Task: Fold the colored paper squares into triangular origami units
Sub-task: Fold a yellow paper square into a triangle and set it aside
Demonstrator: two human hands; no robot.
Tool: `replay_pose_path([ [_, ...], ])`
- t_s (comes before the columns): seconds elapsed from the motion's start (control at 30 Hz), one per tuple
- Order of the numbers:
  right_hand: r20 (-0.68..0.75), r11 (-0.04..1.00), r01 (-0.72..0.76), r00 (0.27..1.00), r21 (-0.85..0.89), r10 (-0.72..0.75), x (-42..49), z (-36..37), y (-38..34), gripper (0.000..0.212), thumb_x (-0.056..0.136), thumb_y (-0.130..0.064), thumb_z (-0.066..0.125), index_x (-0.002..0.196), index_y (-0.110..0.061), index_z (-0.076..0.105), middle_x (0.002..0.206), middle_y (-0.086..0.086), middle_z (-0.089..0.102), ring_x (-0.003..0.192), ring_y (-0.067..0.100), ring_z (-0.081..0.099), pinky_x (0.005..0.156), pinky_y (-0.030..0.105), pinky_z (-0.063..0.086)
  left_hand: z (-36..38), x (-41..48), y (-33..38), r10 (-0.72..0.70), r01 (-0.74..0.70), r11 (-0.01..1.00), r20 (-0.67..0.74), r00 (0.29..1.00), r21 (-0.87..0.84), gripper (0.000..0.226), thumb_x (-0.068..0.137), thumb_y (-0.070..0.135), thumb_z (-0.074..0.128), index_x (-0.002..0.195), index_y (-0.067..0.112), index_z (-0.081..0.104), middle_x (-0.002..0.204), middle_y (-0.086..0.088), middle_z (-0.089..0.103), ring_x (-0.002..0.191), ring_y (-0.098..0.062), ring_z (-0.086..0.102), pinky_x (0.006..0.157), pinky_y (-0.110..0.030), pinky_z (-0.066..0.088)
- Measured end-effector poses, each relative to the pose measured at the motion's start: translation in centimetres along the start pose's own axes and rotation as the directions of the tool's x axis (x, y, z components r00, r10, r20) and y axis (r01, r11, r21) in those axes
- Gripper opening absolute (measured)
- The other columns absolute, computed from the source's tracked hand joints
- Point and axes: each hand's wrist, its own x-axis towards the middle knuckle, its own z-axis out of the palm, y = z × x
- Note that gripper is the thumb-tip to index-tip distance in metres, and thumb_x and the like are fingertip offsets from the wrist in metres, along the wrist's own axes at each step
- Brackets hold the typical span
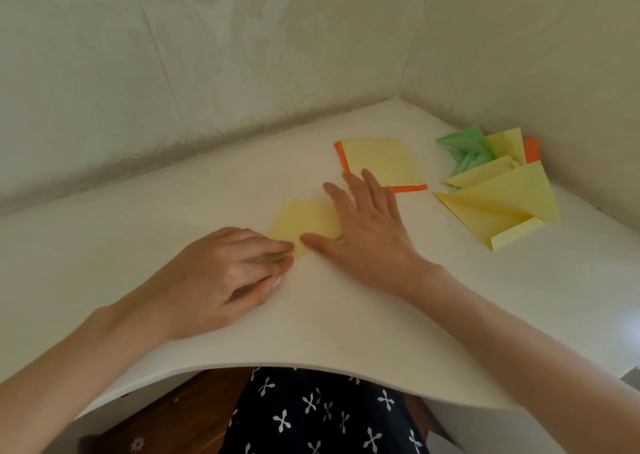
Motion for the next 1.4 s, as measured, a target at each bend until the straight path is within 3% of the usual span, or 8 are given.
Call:
replay_pose_path([
  [0.23, -0.134, 0.984, -0.157, 0.980, -0.089, 0.144, 0.4, -1.3, 5.8, 0.059, 0.098, -0.044, 0.037, 0.150, -0.024, 0.017, 0.158, 0.009, 0.004, 0.145, 0.029, -0.008, 0.114, 0.047, -0.005, 0.3, -0.5, -0.2, -0.035, 0.036, 0.997, 0.015, 0.999, -0.071, 0.033, 0.096, 0.029, 0.046, 0.114, 0.014, 0.070, 0.125, 0.002, 0.062, 0.102, -0.011, 0.060, 0.088, -0.034, 0.046],
  [0.33, -0.353, 0.985, 0.174, 0.921, 0.005, -0.161, 0.3, -1.4, 4.0, 0.043, 0.090, -0.010, 0.048, 0.133, -0.009, 0.049, 0.139, 0.016, 0.046, 0.129, 0.029, 0.035, 0.108, 0.044, 0.028, 0.2, -0.4, -0.3, -0.036, 0.038, 0.997, 0.023, 0.999, -0.073, 0.032, 0.096, 0.028, 0.047, 0.116, 0.014, 0.069, 0.126, 0.002, 0.062, 0.104, -0.011, 0.060, 0.090, -0.034, 0.046],
  [0.5, -0.130, 0.840, 0.513, 0.858, 0.176, -0.496, 0.1, 0.0, -0.2, 0.032, 0.093, -0.023, 0.040, 0.113, -0.014, 0.065, 0.109, 0.004, 0.059, 0.096, 0.021, 0.055, 0.072, 0.038, 0.052, -0.1, -0.9, 0.2, -0.056, 0.057, 0.998, 0.120, 0.991, -0.006, 0.042, 0.099, 0.036, 0.038, 0.126, 0.013, 0.061, 0.133, -0.001, 0.057, 0.115, -0.013, 0.054, 0.098, -0.034, 0.040],
  [0.73, -0.147, 0.861, 0.446, 0.895, 0.244, -0.421, 0.2, 0.7, 0.1, 0.039, 0.091, -0.033, 0.038, 0.109, -0.015, 0.068, 0.104, 0.003, 0.058, 0.089, 0.021, 0.051, 0.071, 0.039, 0.050, -1.8, -2.6, 0.1, -0.083, 0.085, 0.993, -0.028, 0.996, 0.087, 0.038, 0.097, 0.033, 0.040, 0.095, 0.018, 0.075, 0.112, 0.006, 0.068, 0.101, -0.011, 0.060, 0.096, -0.036, 0.040],
  [0.83, -0.179, 0.918, 0.374, 0.920, 0.134, -0.348, -0.3, 0.6, -0.8, 0.035, 0.090, -0.033, 0.042, 0.106, -0.014, 0.068, 0.098, 0.005, 0.056, 0.084, 0.023, 0.052, 0.063, 0.035, 0.049, -1.9, -2.0, 0.1, -0.281, 0.285, 0.958, -0.186, 0.941, -0.006, 0.039, 0.093, 0.033, 0.045, 0.075, 0.014, 0.074, 0.098, 0.008, 0.070, 0.088, -0.010, 0.062, 0.087, -0.027, 0.040],
  [1.03, -0.242, 0.984, 0.110, 0.960, -0.143, -0.142, -1.4, 0.6, -3.3, 0.025, 0.077, -0.032, 0.067, 0.075, -0.008, 0.060, 0.078, 0.009, 0.052, 0.050, 0.022, 0.052, 0.038, 0.020, 0.020, -0.1, 1.1, 0.0, -0.615, 0.606, 0.785, -0.050, 0.787, -0.128, 0.056, 0.076, 0.066, 0.045, 0.102, 0.022, 0.070, 0.113, 0.009, 0.059, 0.107, -0.014, 0.050, 0.088, -0.029, 0.035],
  [1.2, -0.115, 0.987, 0.106, 0.986, -0.122, -0.120, -0.9, -0.7, -3.4, 0.022, 0.098, -0.040, 0.035, 0.094, -0.018, 0.035, 0.093, -0.001, 0.048, 0.089, 0.023, 0.057, 0.058, 0.030, 0.032, 0.4, 2.8, 0.2, -0.666, 0.616, 0.706, -0.031, 0.745, -0.350, 0.020, 0.080, 0.021, 0.073, 0.099, 0.022, 0.066, 0.102, 0.007, 0.059, 0.102, -0.015, 0.051, 0.090, -0.030, 0.038],
  [1.4, 0.063, 0.894, 0.354, 0.921, 0.274, -0.384, 2.8, -1.1, -1.9, 0.037, 0.091, -0.018, 0.057, 0.128, -0.018, 0.055, 0.109, -0.004, 0.047, 0.101, 0.012, 0.042, 0.085, 0.014, 0.032, 0.3, 3.1, -0.6, -0.680, 0.613, 0.678, -0.030, 0.733, -0.405, 0.037, 0.074, 0.027, 0.077, 0.102, 0.026, 0.052, 0.093, 0.013, 0.058, 0.093, -0.010, 0.054, 0.084, -0.031, 0.041],
])
